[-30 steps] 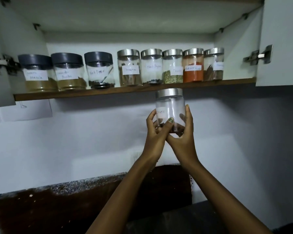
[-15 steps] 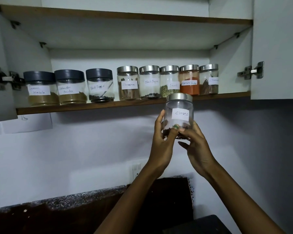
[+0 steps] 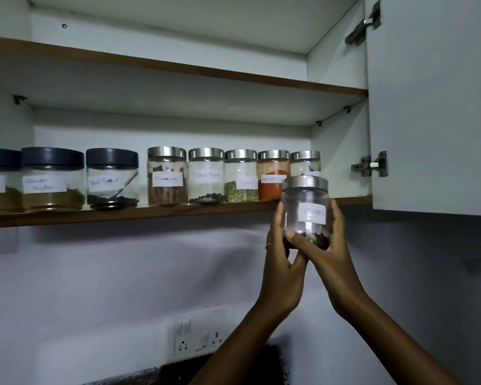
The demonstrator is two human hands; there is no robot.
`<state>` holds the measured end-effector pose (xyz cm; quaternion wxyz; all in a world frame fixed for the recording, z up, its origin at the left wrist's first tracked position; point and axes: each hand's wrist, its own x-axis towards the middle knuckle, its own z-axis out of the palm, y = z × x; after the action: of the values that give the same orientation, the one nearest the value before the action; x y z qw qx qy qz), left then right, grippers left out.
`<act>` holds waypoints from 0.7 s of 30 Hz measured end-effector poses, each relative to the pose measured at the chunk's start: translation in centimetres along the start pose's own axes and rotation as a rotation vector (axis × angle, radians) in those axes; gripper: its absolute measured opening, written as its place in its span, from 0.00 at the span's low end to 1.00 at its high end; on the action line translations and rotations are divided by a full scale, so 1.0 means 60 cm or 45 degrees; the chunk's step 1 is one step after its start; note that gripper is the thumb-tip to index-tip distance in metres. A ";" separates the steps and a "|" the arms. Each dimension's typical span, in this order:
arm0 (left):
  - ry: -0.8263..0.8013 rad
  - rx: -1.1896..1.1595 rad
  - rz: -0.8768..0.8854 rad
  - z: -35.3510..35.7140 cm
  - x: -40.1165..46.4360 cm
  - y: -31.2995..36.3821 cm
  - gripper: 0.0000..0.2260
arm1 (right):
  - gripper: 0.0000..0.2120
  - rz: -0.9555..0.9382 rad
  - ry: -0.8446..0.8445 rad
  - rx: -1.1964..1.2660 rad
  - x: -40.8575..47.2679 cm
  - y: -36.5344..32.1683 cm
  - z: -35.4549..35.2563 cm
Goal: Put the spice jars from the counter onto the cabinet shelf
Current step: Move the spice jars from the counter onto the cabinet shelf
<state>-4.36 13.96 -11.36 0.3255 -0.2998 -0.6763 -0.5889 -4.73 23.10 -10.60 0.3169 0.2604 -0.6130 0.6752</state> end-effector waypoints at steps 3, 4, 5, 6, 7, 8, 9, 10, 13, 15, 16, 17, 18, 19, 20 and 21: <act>-0.131 0.126 0.100 0.038 0.032 -0.004 0.34 | 0.42 -0.105 0.149 0.002 0.041 0.019 -0.035; -0.175 0.190 0.130 0.050 0.042 -0.007 0.36 | 0.42 -0.136 0.180 -0.003 0.056 0.026 -0.049; -0.213 0.270 0.159 0.059 0.051 -0.012 0.37 | 0.43 -0.159 0.201 -0.015 0.070 0.030 -0.061; -0.243 0.366 0.193 0.068 0.064 -0.019 0.37 | 0.43 -0.183 0.223 -0.027 0.087 0.034 -0.074; -0.268 0.471 0.230 0.077 0.075 -0.027 0.38 | 0.43 -0.202 0.245 -0.040 0.104 0.037 -0.086; -0.287 0.581 0.267 0.085 0.087 -0.035 0.39 | 0.43 -0.221 0.262 -0.051 0.121 0.041 -0.097; -0.296 0.684 0.301 0.094 0.101 -0.043 0.39 | 0.43 -0.245 0.271 -0.061 0.140 0.044 -0.106; -0.300 0.774 0.326 0.101 0.115 -0.051 0.39 | 0.43 -0.273 0.274 -0.074 0.158 0.048 -0.113; -0.302 1.025 0.354 0.120 0.159 -0.072 0.39 | 0.43 -0.313 0.291 -0.154 0.213 0.070 -0.129; -0.276 1.214 0.373 0.126 0.185 -0.085 0.39 | 0.43 -0.302 0.276 -0.211 0.247 0.090 -0.135; -0.252 1.304 0.386 0.130 0.195 -0.092 0.39 | 0.44 -0.299 0.267 -0.229 0.262 0.100 -0.139; -0.231 1.382 0.398 0.133 0.202 -0.098 0.38 | 0.44 -0.303 0.257 -0.242 0.276 0.108 -0.141; -0.218 1.442 0.410 0.136 0.208 -0.105 0.38 | 0.44 -0.309 0.252 -0.253 0.287 0.116 -0.142; -0.214 1.486 0.420 0.138 0.213 -0.111 0.38 | 0.45 -0.313 0.252 -0.267 0.298 0.122 -0.142; -0.212 1.521 0.426 0.139 0.216 -0.117 0.38 | 0.45 -0.315 0.252 -0.282 0.306 0.128 -0.141; -0.209 1.551 0.436 0.139 0.219 -0.124 0.38 | 0.45 -0.313 0.249 -0.288 0.315 0.135 -0.141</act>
<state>-18.97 21.61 -6.21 0.4740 -0.2089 -0.8553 -0.0134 -23.01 33.16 -2.93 0.4822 0.2295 -0.6148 0.5804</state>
